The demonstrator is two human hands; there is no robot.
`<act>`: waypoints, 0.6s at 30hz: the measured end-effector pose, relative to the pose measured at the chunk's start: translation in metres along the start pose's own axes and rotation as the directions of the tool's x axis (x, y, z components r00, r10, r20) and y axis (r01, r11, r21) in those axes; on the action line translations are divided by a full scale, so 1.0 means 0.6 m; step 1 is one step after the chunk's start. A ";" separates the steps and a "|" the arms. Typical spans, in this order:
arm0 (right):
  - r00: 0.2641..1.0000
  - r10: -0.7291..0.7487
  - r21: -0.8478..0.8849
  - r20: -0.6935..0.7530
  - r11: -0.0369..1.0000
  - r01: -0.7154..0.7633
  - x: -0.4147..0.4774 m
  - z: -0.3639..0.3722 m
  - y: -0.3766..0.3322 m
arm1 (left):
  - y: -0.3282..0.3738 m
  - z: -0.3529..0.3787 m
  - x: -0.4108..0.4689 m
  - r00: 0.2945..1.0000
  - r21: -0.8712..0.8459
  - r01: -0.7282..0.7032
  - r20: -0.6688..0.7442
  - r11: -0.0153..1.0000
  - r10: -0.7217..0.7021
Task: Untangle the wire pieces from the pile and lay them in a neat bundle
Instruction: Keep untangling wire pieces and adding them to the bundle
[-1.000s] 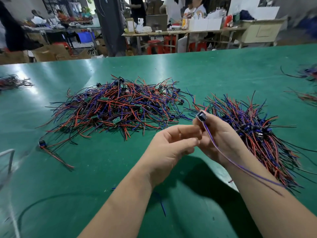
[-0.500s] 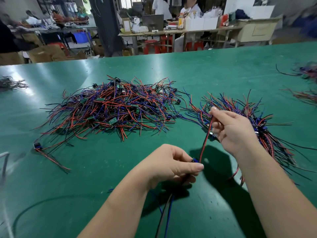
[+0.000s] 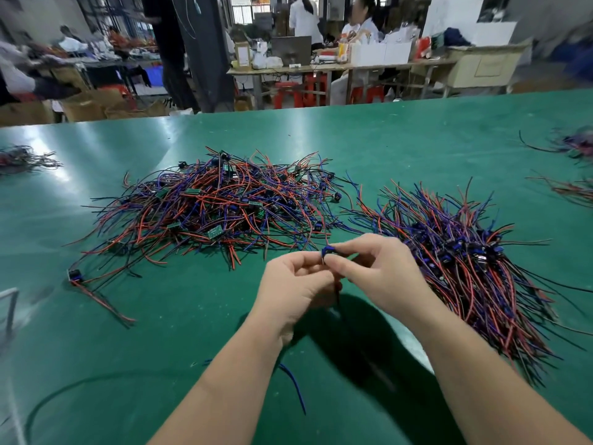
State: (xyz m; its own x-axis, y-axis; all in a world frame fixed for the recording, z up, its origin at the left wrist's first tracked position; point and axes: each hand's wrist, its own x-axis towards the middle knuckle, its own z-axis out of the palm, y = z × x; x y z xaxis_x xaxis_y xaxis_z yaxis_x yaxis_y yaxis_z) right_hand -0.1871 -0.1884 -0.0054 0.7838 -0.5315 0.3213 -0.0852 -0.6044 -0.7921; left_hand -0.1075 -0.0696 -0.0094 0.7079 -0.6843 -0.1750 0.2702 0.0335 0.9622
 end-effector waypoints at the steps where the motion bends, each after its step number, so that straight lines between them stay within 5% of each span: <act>1: 0.999 -0.029 -0.042 -0.043 0.999 0.027 -0.002 0.000 -0.001 | -0.001 0.001 -0.002 0.999 0.057 -0.028 0.034 0.998 0.026; 5: 0.982 0.023 0.053 -0.189 0.998 -0.014 0.002 -0.011 -0.012 | 0.009 -0.010 -0.001 0.984 0.299 -0.162 0.117 0.940 0.132; 8: 0.895 -0.090 -0.215 -0.437 0.977 -0.007 0.010 -0.045 -0.010 | 0.014 -0.035 0.008 0.898 0.780 -0.273 -0.003 0.562 0.441; 10: 0.846 -0.127 -0.375 -0.518 0.922 -0.092 0.014 -0.081 -0.003 | 0.012 -0.055 0.014 0.828 0.936 -0.108 -0.102 0.335 0.552; 14: 0.904 0.191 -0.517 -0.382 0.766 -0.381 0.017 -0.120 0.035 | -0.003 -0.084 0.027 0.909 0.955 0.247 -0.287 0.164 0.302; 18: 0.894 0.246 -0.523 -0.375 0.739 -0.423 0.017 -0.111 0.030 | -0.008 -0.094 0.039 0.927 0.958 0.274 -0.288 0.088 0.242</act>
State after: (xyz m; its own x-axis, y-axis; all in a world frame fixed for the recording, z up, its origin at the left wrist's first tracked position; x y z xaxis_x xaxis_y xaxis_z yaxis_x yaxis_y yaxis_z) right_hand -0.2219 -0.2441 0.0181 0.4487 -0.8464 0.2867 -0.7168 -0.5325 -0.4502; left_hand -0.0557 -0.0448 -0.0300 0.9091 -0.4164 0.0105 -0.4070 -0.8824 0.2360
